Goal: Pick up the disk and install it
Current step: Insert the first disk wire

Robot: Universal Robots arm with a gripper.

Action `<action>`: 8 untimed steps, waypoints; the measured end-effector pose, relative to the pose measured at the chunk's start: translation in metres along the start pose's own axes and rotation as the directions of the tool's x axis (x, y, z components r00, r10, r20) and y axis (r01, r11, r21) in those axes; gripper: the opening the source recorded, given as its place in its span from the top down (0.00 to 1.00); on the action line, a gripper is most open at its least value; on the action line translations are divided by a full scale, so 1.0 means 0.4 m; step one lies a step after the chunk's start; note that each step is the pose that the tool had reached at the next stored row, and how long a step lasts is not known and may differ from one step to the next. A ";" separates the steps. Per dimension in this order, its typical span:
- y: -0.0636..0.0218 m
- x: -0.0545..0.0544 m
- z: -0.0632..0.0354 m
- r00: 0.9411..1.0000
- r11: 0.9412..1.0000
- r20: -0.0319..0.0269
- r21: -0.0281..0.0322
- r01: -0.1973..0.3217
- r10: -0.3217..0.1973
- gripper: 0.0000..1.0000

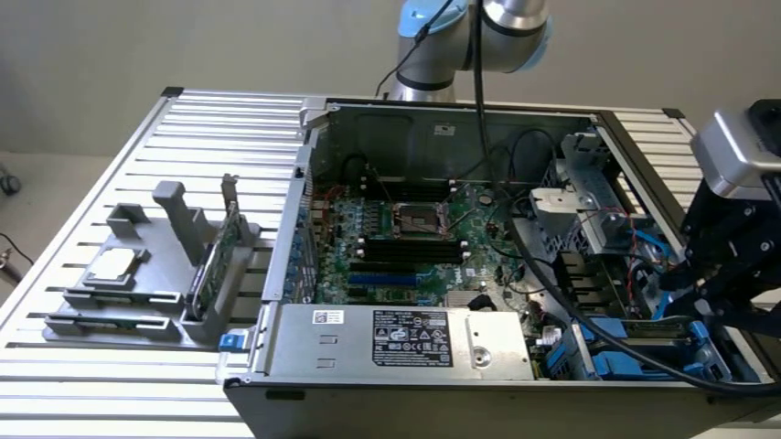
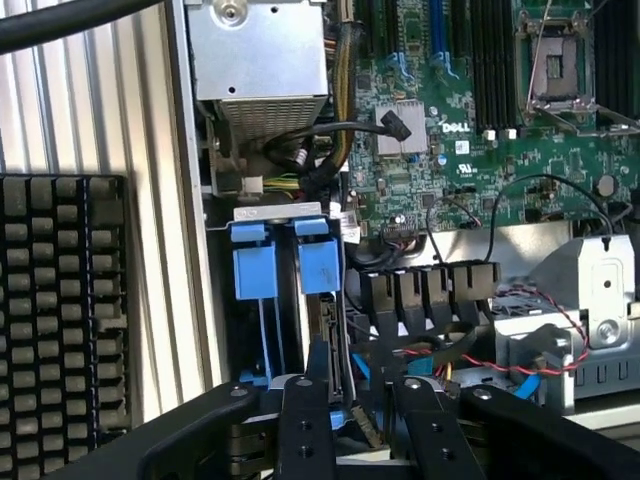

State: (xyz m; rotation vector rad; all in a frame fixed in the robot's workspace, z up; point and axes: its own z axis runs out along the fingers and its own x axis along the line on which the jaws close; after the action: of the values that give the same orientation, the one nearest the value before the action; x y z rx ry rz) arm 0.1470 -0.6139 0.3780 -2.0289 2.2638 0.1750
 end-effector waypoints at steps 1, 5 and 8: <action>0.000 0.000 0.000 1.000 1.000 0.000 0.002 -0.016 0.016 0.69; 0.000 0.000 0.000 0.997 0.997 0.002 0.011 -0.077 0.077 0.69; 0.000 0.000 0.000 0.993 0.992 0.004 0.018 -0.121 0.121 0.69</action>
State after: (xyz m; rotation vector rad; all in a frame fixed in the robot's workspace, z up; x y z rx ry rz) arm 0.1471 -0.6139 0.3781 -1.8822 2.3792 0.1654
